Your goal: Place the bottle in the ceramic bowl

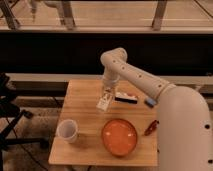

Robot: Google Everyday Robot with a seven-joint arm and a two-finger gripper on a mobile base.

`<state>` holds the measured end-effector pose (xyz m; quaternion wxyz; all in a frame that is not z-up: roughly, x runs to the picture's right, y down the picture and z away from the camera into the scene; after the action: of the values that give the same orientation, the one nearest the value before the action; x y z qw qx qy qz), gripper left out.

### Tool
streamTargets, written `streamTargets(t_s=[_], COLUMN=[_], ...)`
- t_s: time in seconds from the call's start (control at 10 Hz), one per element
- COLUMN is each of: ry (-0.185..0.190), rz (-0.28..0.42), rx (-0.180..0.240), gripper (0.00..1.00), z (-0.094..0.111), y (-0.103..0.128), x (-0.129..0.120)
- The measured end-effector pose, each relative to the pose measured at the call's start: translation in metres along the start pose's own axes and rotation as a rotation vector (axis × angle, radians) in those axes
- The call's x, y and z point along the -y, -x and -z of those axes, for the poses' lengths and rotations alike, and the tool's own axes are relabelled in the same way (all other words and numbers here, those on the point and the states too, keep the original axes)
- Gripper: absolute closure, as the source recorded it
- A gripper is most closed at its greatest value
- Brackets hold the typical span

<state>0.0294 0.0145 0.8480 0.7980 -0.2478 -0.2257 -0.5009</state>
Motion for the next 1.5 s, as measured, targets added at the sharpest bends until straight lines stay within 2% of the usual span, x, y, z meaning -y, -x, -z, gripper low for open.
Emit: streamTargets(t_s=[0.5, 0.8, 0.9, 1.2, 1.5], ry=[-0.013, -0.024, -0.029, -0.034, -0.031], rz=[0.000, -0.001, 0.002, 0.012, 0.022], rx=[0.010, 0.018, 0.022, 0.033, 0.055], gripper=[1.00, 1.00, 1.00, 1.00, 1.00], z=[0.008, 0.009, 0.011, 0.012, 0.013], y=[0.018, 0.031, 0.040, 0.056, 0.076], x=[-0.016, -0.036, -0.047, -0.054, -0.076])
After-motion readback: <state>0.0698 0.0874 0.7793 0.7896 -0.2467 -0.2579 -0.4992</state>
